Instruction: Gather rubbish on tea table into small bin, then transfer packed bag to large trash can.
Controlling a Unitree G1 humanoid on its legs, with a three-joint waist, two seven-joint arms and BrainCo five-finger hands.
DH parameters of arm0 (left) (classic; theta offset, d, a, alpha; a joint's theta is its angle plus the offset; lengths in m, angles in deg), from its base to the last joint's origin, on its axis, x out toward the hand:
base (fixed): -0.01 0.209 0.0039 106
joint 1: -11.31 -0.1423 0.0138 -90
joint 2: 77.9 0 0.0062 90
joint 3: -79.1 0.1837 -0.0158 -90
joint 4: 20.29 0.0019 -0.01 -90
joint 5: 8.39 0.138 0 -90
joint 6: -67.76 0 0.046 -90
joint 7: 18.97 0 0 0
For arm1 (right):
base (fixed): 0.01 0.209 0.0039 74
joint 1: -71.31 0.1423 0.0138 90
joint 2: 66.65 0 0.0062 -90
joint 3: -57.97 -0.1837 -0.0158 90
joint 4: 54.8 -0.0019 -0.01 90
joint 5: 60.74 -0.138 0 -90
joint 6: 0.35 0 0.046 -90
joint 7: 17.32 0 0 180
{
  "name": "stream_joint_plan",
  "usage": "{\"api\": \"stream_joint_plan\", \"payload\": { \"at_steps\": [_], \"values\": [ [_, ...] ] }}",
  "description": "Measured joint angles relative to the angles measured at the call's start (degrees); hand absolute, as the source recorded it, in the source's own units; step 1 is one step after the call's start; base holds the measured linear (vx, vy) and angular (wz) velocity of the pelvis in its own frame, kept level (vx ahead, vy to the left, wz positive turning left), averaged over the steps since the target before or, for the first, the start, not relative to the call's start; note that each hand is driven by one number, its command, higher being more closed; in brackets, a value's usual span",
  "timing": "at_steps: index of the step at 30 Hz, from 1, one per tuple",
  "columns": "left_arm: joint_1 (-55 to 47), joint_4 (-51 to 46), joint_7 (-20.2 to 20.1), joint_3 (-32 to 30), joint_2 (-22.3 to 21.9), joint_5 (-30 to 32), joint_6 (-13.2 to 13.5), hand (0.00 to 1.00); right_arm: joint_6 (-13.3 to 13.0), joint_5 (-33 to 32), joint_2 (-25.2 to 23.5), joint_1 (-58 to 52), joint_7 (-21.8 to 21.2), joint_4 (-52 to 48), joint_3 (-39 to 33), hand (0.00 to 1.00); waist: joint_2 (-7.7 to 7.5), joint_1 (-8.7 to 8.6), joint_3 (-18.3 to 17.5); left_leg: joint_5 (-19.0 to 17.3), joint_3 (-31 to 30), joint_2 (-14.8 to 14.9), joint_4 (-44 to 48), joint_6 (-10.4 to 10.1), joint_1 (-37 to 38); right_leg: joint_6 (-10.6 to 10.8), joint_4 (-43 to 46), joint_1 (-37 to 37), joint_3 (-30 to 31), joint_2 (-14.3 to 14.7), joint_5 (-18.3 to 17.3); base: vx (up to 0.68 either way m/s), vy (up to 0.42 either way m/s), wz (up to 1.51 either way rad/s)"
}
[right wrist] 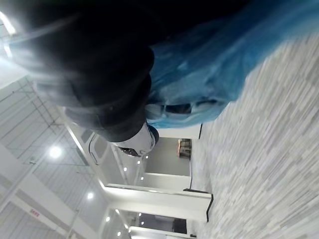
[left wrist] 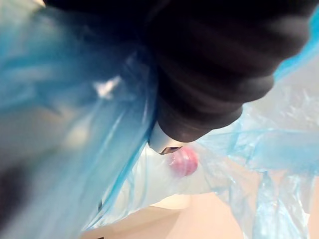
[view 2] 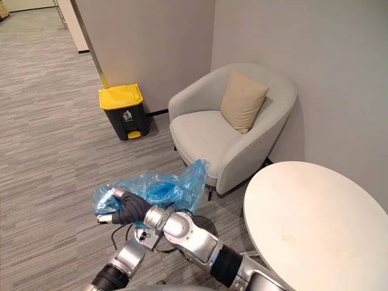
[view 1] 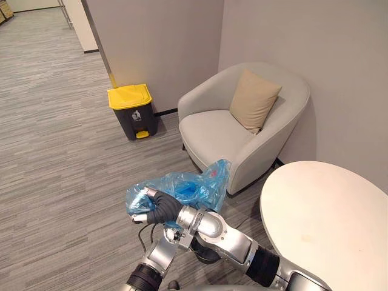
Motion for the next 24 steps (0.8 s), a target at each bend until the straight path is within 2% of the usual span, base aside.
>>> {"api": "stream_joint_plan", "payload": {
  "at_steps": [7, 13, 19, 24],
  "values": [
    [-1.37, 0.60, -1.02, -2.50, -0.18, -0.67, 0.10, 1.00, -2.27, 12.19, 0.27, -2.55, 0.71, -0.60, -4.78, 0.00, -0.99, -0.18, 0.80, -0.04, 0.05, 0.00, 0.00, -0.04, -0.08, 0.00, 1.04, -0.59, 0.19, -0.19, -0.45, 0.00, 0.000, 0.00],
    [-3.39, 1.95, -1.07, -4.46, -0.16, -0.67, 0.12, 1.00, -4.13, 20.48, 2.25, -4.76, 3.27, -3.78, -9.08, 0.00, -1.22, -0.20, 0.95, -0.41, 0.15, -0.05, 0.00, -0.55, -0.23, 0.08, 1.32, -1.01, 0.41, -0.29, -0.53, 0.00, 0.002, -0.01],
    [-4.13, 1.96, -1.13, -7.86, -0.16, -0.67, 0.21, 1.00, -5.84, 25.86, 5.51, -5.96, 5.64, -7.53, -15.53, 0.00, -1.64, -0.18, 1.24, -0.25, 0.32, -0.25, 0.00, -0.26, -0.32, 0.14, 1.77, -1.42, 0.45, -0.24, -0.75, 0.00, 0.000, 0.00],
    [-4.69, 1.95, -1.16, -10.12, -0.21, -0.90, 0.38, 1.00, -6.82, 27.22, 7.83, -6.45, 6.84, -11.67, -19.22, 0.00, -2.25, -0.22, 1.72, -0.28, 0.34, -0.33, 0.00, -0.21, -0.31, 0.19, 1.76, -1.46, 0.45, -0.29, -0.78, 0.00, 0.000, 0.00]
  ]
}}
